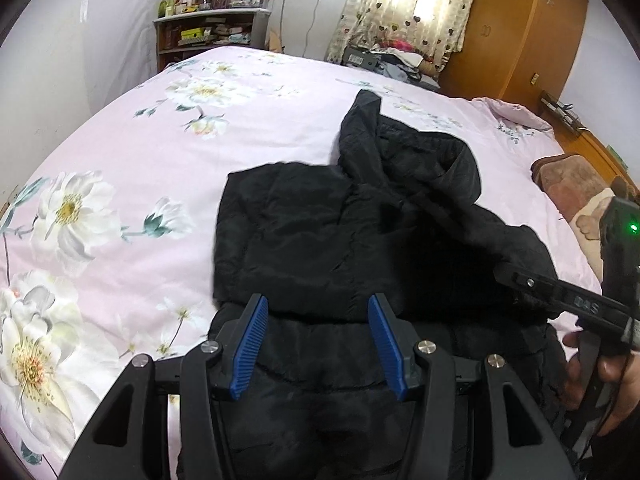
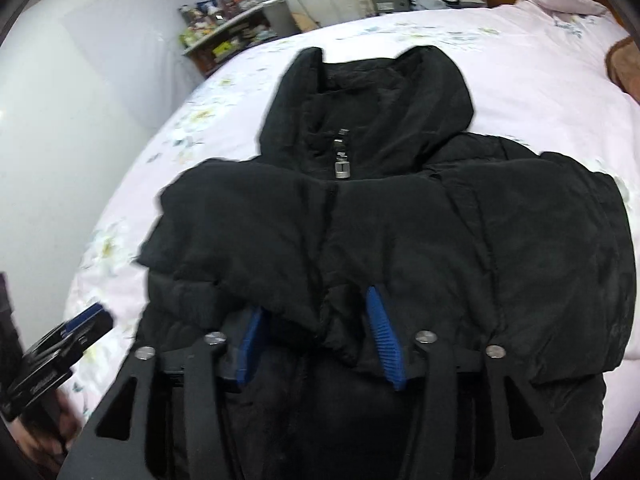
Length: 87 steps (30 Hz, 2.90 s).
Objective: Fold large clothes
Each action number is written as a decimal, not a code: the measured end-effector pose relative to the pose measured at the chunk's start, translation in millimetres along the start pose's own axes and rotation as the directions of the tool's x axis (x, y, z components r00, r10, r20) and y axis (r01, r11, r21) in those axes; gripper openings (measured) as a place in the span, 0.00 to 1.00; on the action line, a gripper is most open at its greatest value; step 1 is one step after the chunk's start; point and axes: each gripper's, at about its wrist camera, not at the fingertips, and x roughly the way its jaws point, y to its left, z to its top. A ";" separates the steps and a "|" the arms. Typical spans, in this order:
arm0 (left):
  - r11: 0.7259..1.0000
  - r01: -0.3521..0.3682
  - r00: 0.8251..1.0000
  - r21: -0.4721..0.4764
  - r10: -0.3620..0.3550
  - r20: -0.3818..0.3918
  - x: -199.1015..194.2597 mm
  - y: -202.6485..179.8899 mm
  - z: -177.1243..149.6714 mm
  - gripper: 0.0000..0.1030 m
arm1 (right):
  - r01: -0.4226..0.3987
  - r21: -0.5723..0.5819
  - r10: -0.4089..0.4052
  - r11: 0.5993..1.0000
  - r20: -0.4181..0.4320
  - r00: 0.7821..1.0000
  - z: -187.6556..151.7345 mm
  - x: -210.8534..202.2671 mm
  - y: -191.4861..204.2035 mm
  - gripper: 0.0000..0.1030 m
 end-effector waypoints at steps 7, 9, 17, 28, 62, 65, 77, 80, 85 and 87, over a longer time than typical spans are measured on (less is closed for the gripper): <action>0.997 0.054 0.998 0.046 -0.056 0.033 1.4 -33.5 23.2 0.53 | -0.083 -0.025 0.084 0.996 0.074 0.994 -4.1 -44.6 -9.7 0.54; 0.995 0.074 0.996 0.071 -0.077 0.036 7.5 -47.4 28.3 0.53 | 0.010 0.014 -0.011 1.000 0.112 0.994 -4.5 -58.7 -34.8 0.54; 0.980 0.143 0.990 0.138 -0.141 -0.027 82.7 -102.1 34.9 0.42 | 0.290 0.226 -0.319 0.930 0.104 0.942 -11.3 -73.9 -144.9 0.34; 0.977 0.047 0.998 0.210 -0.036 -0.057 149.7 -99.5 10.9 0.31 | 0.372 0.103 -0.374 0.923 0.004 0.927 -13.9 8.0 -153.6 0.31; 0.984 0.045 0.999 0.170 -0.049 0.021 99.1 -67.8 57.7 0.34 | 0.369 0.024 -0.369 0.929 0.118 0.922 31.1 -27.6 -96.6 0.30; 0.982 0.075 0.997 0.174 -0.078 0.012 89.6 -67.9 40.0 0.36 | 0.309 -0.013 -0.305 0.951 0.120 0.945 14.2 -27.0 -70.8 0.30; 0.986 0.024 0.995 0.162 -0.008 -0.101 128.4 -67.3 22.1 0.44 | 0.337 -0.061 -0.339 0.940 -0.024 0.941 -3.2 30.3 -67.3 0.30; 0.987 0.002 0.997 0.161 0.011 -0.078 105.5 -65.3 24.1 0.43 | 0.337 -0.033 -0.338 0.941 -0.009 0.941 -2.7 9.5 -61.1 0.30; 0.987 -0.013 0.999 0.162 0.019 -0.032 55.8 -61.5 13.7 0.43 | 0.315 0.007 -0.315 0.949 0.057 0.947 -22.1 -40.1 -42.0 0.30; 0.988 -0.002 1.000 0.153 0.005 -0.017 37.4 -57.1 5.5 0.43 | 0.301 0.023 -0.302 0.953 0.074 0.950 -31.6 -57.5 -35.6 0.30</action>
